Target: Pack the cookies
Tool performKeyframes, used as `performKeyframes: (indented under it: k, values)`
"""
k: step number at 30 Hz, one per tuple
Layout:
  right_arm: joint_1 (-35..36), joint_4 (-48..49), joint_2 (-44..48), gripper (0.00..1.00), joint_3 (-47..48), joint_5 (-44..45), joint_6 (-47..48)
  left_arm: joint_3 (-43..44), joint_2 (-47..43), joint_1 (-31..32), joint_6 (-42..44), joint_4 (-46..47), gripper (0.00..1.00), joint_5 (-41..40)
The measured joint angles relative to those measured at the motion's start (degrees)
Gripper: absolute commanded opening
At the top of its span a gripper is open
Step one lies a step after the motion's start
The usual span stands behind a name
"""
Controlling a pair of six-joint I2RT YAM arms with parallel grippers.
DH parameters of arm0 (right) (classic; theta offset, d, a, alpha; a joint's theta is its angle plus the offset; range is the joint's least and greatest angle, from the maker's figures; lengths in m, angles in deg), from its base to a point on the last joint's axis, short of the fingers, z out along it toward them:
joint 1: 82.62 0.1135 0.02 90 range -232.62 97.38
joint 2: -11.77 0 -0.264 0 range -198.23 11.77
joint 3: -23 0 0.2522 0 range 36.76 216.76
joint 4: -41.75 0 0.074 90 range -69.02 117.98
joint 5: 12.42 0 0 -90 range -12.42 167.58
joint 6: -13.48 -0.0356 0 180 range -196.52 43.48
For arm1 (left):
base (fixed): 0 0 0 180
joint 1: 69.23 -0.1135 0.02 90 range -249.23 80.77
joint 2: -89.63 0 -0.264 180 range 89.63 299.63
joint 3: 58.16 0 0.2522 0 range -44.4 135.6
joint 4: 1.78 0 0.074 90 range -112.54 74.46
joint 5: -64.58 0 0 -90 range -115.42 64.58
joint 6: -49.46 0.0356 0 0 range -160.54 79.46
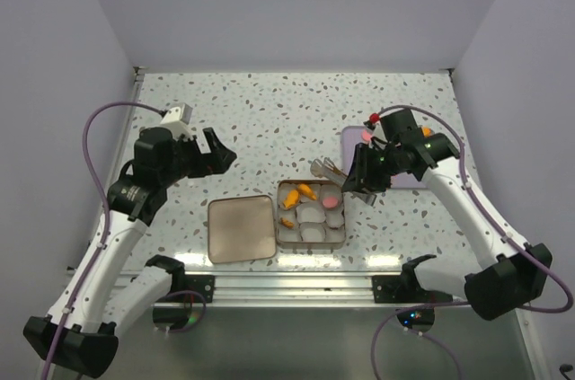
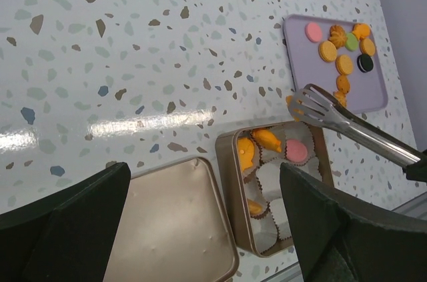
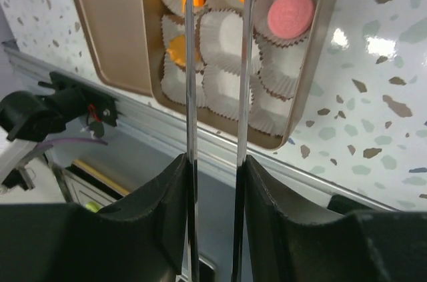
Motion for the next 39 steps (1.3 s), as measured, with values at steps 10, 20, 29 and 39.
performKeyframes:
  k: [10,20,29,39]
  values:
    - [0.0,1.3,10.6,0.38,-8.8,-9.8,-0.6,-0.8,-2.0,0.0,-1.5,-0.2,1.00,0.8]
    - [0.0,0.3,16.2,0.38,-16.8,-13.3,-0.5,-1.8,-4.0,0.0,-2.6,-1.0,1.00,1.2]
    - [0.0,0.5,17.9,0.43,-19.5,-14.1,-0.8,-3.2,-7.2,0.0,-3.0,-1.9,1.00,1.2]
    - [0.0,0.9,17.9,0.47,-19.6,-14.0,-1.4,-3.4,-8.8,0.0,-3.1,-3.6,1.00,1.2]
